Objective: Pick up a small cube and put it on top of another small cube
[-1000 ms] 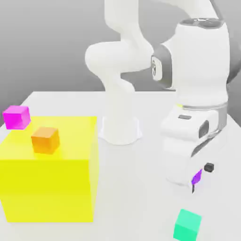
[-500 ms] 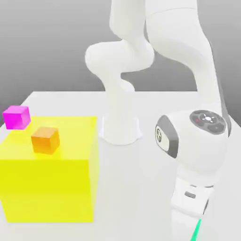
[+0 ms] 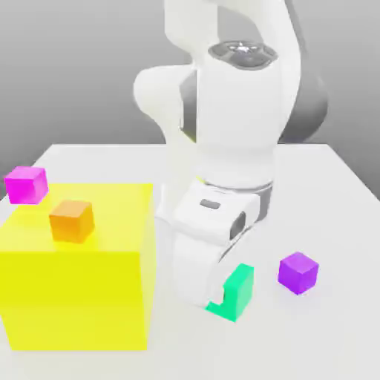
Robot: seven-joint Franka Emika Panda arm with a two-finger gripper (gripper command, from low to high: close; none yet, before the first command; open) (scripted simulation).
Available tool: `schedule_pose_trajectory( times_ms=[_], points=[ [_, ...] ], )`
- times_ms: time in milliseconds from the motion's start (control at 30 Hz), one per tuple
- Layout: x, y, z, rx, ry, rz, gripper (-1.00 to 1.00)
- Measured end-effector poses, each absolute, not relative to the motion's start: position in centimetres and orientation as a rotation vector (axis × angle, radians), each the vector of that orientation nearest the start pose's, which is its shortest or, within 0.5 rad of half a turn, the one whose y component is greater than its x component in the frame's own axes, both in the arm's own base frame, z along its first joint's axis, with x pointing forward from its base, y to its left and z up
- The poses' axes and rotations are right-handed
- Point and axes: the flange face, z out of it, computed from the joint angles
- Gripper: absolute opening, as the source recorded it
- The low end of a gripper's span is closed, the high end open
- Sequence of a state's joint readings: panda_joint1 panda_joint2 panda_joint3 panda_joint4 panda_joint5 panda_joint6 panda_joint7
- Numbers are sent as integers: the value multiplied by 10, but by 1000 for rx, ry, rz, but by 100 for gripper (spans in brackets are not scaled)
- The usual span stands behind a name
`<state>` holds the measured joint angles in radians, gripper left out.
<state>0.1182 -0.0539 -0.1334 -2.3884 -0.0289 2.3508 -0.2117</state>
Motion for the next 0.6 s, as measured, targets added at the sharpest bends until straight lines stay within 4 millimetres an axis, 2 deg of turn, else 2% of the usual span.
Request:
schedule_pose_trajectory(
  times_ms=[167,333,400,467,500,600],
  points=[
    [460,-81,402,-3139,-330,-16,-100],
    [408,-162,445,-3132,-263,-1,-100],
    [401,-173,430,-3130,-254,1,-100],
    [399,-175,403,-3129,-251,2,-100],
    [398,-176,394,-3129,-250,2,100],
    [398,-176,394,-3129,-250,2,100]
  ],
)
